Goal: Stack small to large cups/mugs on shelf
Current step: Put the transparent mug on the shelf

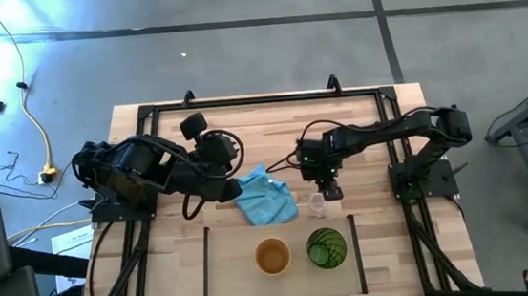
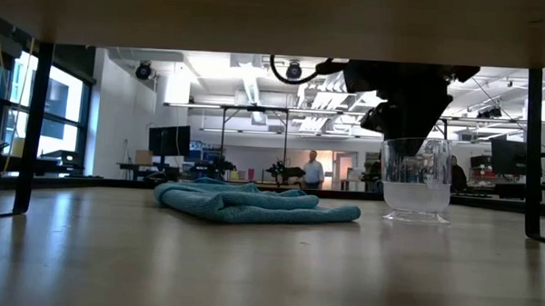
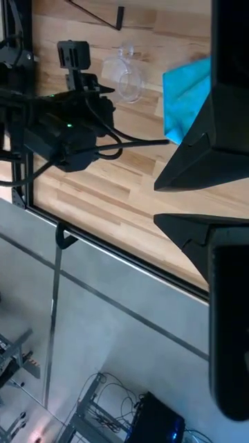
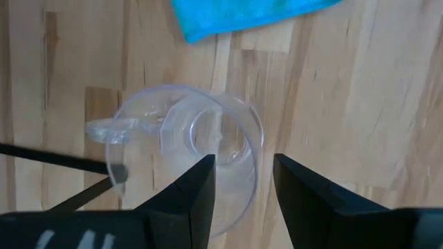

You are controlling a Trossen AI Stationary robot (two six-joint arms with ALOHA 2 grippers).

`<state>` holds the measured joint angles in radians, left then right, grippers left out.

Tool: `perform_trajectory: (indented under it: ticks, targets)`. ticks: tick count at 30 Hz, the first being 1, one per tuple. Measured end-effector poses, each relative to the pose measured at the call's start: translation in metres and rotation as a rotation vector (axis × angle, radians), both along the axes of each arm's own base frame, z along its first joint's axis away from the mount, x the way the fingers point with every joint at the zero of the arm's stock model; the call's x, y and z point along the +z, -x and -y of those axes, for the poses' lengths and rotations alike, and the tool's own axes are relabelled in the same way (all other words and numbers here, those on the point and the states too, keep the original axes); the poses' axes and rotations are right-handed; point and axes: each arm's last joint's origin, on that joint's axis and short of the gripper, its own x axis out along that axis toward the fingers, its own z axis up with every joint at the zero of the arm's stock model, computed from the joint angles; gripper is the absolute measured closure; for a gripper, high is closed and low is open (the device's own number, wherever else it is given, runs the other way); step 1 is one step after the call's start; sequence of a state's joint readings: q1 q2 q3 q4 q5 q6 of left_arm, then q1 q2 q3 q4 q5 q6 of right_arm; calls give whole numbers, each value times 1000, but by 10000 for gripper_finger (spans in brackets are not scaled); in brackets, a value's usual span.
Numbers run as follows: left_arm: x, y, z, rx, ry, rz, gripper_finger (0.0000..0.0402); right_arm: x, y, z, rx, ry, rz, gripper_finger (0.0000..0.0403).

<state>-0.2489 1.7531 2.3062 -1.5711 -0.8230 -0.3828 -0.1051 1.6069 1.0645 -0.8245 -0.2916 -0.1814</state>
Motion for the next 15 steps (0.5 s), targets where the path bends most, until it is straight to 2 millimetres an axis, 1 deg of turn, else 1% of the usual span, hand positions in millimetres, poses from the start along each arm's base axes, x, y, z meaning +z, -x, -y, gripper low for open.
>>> perform_trajectory:
  ticks: [4,6,15]
  targets:
    - [0,0,0,4,4,5,350,-5,-4,1,-10,8,-2,267]
    - [0,0,0,4,4,5,350,-6,-5,1,-22,27,5,274]
    - [0,0,0,2,7,4,351,-6,-7,11,-73,42,28,355]
